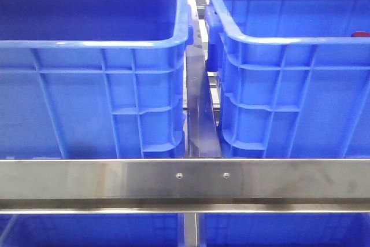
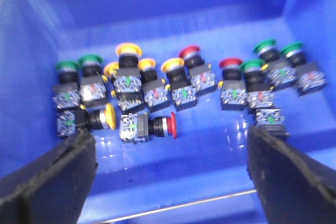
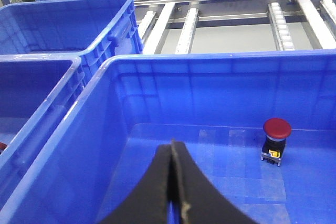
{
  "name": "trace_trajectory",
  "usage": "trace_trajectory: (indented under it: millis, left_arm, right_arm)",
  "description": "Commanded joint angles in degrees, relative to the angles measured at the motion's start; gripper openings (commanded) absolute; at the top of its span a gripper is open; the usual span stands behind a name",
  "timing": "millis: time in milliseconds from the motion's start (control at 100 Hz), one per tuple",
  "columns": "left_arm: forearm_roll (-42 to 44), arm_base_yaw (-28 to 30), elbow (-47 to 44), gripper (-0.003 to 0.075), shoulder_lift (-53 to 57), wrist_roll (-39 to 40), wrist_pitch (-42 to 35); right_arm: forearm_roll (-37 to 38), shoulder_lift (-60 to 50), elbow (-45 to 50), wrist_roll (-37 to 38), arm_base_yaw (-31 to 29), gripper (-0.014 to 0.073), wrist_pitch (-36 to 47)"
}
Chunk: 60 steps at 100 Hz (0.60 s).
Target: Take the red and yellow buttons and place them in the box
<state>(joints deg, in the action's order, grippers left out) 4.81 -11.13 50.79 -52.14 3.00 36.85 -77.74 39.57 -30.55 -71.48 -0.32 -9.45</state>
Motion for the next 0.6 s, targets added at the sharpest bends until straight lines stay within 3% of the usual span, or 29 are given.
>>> trace_trajectory:
  millis: [0, 290, 590]
  left_arm:
    - [0.4, 0.0, 5.0, 0.0536, -6.3, 1.0, -4.8]
    - [0.3, 3.7, 16.4, 0.0536, -24.2, 1.3, -4.7]
    - [0.3, 7.3, 21.2, 0.0536, -36.2, 1.3, -5.0]
  right_arm:
    - [-0.2, -0.3, -1.6, -0.5, -0.3, -0.0068, 0.1]
    - [-0.2, -0.3, -1.6, -0.5, -0.3, -0.0068, 0.0]
    - [-0.2, -0.3, -1.6, -0.5, -0.3, -0.0068, -0.2]
